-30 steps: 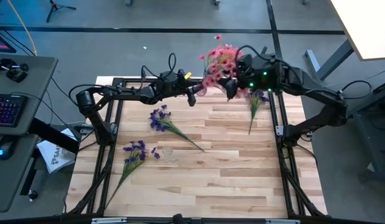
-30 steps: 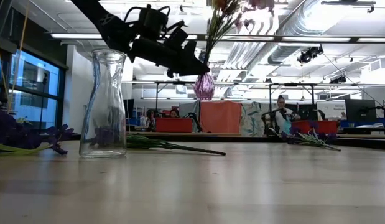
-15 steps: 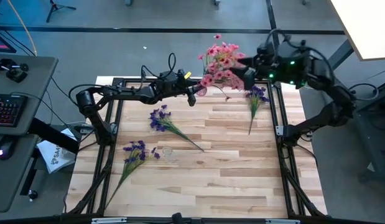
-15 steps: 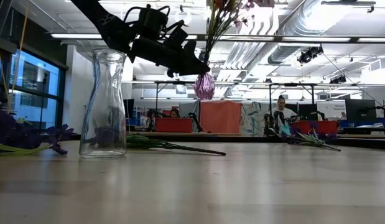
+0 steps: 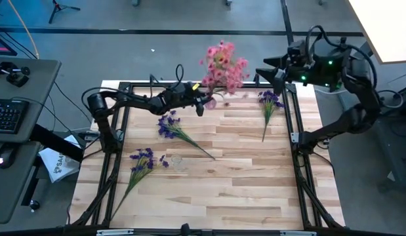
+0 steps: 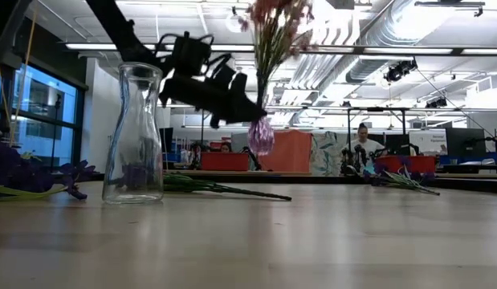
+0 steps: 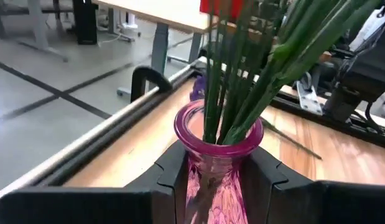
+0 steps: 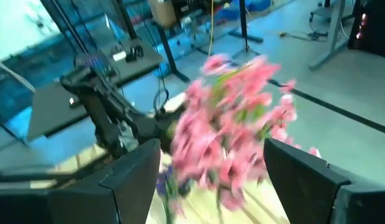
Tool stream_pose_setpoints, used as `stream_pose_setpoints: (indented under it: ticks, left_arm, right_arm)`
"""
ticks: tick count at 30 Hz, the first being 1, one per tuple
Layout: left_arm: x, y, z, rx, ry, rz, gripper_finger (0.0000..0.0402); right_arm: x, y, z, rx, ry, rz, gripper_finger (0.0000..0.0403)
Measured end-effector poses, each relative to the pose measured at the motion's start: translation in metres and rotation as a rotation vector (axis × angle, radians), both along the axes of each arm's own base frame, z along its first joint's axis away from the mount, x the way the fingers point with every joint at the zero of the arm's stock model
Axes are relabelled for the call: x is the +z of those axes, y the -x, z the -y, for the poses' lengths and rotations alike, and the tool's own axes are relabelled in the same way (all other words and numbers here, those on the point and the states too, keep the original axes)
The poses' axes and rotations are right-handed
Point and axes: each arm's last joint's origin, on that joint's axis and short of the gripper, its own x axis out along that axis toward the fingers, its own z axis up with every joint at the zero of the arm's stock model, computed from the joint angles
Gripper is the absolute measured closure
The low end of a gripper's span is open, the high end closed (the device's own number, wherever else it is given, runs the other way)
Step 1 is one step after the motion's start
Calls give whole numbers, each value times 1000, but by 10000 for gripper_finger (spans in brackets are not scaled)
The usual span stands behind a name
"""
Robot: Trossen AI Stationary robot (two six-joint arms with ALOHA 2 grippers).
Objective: Sort flowers into vase by color
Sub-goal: Adjust the pink flowers on the purple vase
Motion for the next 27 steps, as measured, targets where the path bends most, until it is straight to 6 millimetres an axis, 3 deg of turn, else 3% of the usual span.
stream_pose_setpoints:
  ticks: [6,15,27]
  left_arm:
    - [-19,-3,4,21,-68,-63,316]
    - [-39,-24,-11,98,-242,-106,312]
    - [-43,-38,-18,103,-255,-90,261]
  right_arm:
    - [-6,9,-8,-25,1,-80,123]
    - [-8,8,-16,-19,-33,-76,123]
    - [-8,7,-23,-30,-41,-69,123]
